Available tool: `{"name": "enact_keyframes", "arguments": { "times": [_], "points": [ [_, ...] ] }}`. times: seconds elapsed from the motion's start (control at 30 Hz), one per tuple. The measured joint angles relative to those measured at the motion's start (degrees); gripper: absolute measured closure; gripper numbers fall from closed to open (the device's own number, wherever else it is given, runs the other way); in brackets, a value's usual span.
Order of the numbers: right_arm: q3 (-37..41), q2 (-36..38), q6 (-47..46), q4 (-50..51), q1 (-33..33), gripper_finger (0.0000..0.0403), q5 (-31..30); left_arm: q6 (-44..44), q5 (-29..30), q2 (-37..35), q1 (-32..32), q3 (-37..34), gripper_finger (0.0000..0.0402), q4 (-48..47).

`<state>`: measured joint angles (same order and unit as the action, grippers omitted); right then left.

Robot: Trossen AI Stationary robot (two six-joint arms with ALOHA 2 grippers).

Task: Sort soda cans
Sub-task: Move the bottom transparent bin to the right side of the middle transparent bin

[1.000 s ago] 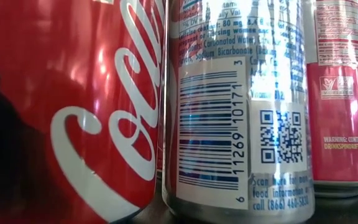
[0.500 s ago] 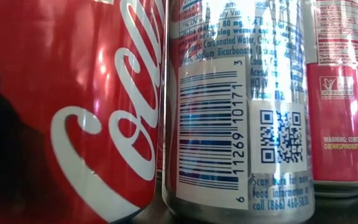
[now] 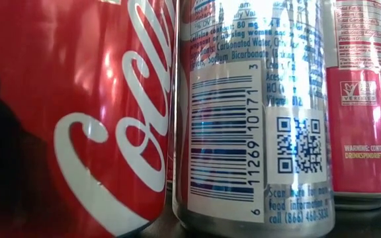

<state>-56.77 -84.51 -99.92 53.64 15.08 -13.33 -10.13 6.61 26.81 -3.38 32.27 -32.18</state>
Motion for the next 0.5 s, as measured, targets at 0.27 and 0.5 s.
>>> {"name": "enact_keyframes", "arguments": {
  "times": [0.27, 0.5],
  "points": [
    [0.00, -0.58, 11.03, -9.89, -11.29, 0.0401, -1.78, 0.02, 0.35, 0.02, 0.00, 0.00, 0.0348, 0.00],
    [-0.07, -4.74, 13.84, -18.95, -15.64, 0.0401, -1.38, 0.02, 0.35, 0.00, -0.02, 0.00, 0.0348, -0.02]
  ]
}}
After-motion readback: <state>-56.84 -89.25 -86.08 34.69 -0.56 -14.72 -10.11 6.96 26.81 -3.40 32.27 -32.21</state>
